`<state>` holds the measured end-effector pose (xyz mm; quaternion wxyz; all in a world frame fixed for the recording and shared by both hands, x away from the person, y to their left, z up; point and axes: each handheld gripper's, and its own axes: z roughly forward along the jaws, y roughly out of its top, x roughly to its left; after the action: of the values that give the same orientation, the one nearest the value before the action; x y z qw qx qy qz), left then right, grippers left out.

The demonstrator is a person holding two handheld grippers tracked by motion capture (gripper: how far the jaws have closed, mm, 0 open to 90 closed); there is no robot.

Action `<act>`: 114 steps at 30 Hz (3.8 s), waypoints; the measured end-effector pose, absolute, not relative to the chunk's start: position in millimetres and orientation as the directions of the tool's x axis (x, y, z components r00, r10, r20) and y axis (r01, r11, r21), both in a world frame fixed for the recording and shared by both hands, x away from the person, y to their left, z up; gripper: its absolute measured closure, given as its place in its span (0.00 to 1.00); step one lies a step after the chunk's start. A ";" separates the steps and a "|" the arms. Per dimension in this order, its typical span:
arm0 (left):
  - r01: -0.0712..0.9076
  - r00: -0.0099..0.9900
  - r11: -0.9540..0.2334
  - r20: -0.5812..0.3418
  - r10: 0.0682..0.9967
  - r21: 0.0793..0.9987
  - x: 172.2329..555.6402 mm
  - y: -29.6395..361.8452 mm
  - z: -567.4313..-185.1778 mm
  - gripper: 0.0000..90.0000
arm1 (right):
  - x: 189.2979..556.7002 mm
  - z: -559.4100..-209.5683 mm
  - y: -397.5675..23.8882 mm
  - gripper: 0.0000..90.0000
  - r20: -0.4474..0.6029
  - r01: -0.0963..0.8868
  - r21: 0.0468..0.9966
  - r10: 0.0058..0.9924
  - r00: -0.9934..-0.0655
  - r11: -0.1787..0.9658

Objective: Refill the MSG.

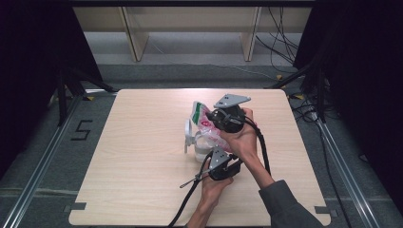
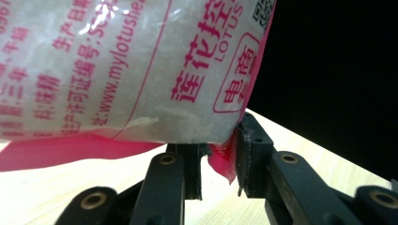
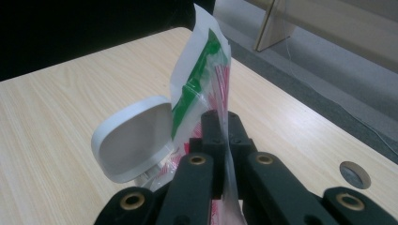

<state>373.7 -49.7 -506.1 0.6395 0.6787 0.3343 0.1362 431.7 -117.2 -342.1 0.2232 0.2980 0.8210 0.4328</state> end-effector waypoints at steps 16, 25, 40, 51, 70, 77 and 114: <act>0.269 0.740 0.045 -0.236 0.630 0.962 373.3 -48.9 -505.3 0.82 | 431.9 -343.0 -113.4 1.00 -0.113 0.288 0.846 0.680 -0.725 0.448; 0.267 0.739 0.045 -0.234 0.632 0.963 373.2 -49.1 -505.2 0.82 | 431.7 -343.3 -113.3 1.00 -0.109 0.289 0.850 0.682 -0.723 0.441; 0.268 0.739 0.056 -0.243 0.628 0.962 373.0 -49.6 -504.8 0.82 | 430.9 -343.6 -111.3 1.00 -0.110 0.292 0.847 0.682 -0.723 0.445; 0.260 0.739 0.036 -0.223 0.636 0.965 373.2 -48.7 -504.0 0.82 | 431.6 -342.2 -111.8 1.00 -0.104 0.293 0.846 0.677 -0.729 0.445; 0.267 0.735 0.045 -0.234 0.637 0.963 373.0 -49.7 -503.5 0.82 | 431.2 -342.8 -111.8 1.00 -0.092 0.308 0.844 0.684 -0.724 0.439; 0.261 0.739 0.053 -0.234 0.631 0.964 373.4 -50.2 -503.9 0.82 | 430.9 -342.6 -111.8 1.00 -0.092 0.305 0.845 0.681 -0.727 0.440; 0.259 0.737 0.060 -0.237 0.633 0.964 377.9 -53.0 -502.3 0.82 | 433.5 -342.9 -109.5 1.00 -0.104 0.295 0.850 0.687 -0.720 0.437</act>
<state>377.9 -53.0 -502.3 0.6477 0.6701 0.3326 0.1444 433.5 -109.5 -342.9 0.2239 0.3000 0.8176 0.4374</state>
